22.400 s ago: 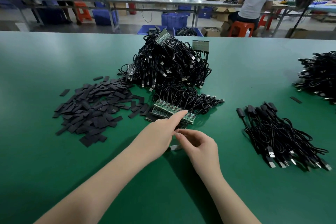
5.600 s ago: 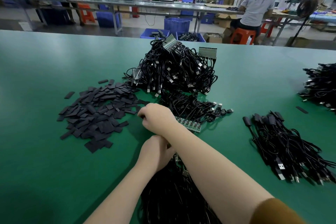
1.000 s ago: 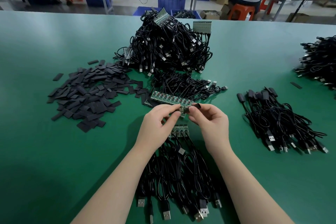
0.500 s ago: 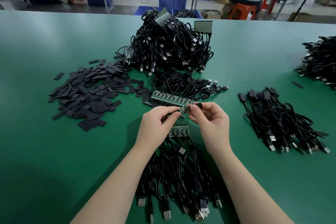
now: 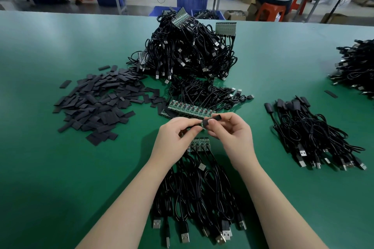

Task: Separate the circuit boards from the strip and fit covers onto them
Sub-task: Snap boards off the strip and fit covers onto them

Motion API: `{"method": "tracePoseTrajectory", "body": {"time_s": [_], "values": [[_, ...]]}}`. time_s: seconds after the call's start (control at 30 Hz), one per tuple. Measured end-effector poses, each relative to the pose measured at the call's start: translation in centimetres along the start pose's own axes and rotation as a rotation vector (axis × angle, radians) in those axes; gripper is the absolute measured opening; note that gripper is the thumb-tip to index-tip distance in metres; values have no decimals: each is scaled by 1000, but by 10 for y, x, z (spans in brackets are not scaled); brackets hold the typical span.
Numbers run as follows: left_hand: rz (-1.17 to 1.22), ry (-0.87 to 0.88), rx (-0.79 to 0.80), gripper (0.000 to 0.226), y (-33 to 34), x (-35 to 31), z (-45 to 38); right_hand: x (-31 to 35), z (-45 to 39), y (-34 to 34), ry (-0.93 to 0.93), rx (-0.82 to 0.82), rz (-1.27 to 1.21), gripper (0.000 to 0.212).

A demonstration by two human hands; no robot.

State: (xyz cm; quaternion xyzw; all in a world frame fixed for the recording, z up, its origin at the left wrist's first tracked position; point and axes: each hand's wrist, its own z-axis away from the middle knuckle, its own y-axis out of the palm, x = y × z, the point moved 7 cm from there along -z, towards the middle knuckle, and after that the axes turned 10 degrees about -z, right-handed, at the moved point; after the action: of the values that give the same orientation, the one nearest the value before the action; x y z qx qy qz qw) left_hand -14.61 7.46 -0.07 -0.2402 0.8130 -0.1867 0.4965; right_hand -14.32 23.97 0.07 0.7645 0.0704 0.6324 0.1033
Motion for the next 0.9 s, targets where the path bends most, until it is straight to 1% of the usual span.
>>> {"method": "tracePoseTrajectory", "body": {"time_s": [0.07, 0.13, 0.23, 0.3, 0.33, 0.47, 0.6, 0.73, 0.83, 0.9], "values": [[2, 11, 9, 22, 1, -1, 0, -3, 0, 2, 39, 58, -1, 24], [17, -11, 16, 22, 1, 1, 0, -4, 0, 3, 48, 75, 7, 23], [119, -104, 38, 34, 3, 6, 2, -6, 0, 1, 50, 4, -50, 17], [141, -101, 47, 40, 4, 3, 3, -10, 1, -1, 94, -40, -141, 7], [140, -85, 46, 41, 4, 1, 3, -10, 1, -2, 101, -53, -157, 9], [118, -62, 12, 26, -1, -2, 3, -11, 1, -1, 115, -59, -185, 22], [70, -41, -24, 19, -4, -4, 3, -15, 2, 1, 133, -55, -203, 13], [-1, -14, -110, 14, -10, -4, 3, -14, 2, 1, 138, -49, -216, 22], [-20, 5, -110, 16, -10, -7, 4, -15, 3, 2, 125, -34, -191, 11], [-15, 1, -102, 17, -9, -9, 4, -15, 3, 0, 106, -31, -141, 13]]}}
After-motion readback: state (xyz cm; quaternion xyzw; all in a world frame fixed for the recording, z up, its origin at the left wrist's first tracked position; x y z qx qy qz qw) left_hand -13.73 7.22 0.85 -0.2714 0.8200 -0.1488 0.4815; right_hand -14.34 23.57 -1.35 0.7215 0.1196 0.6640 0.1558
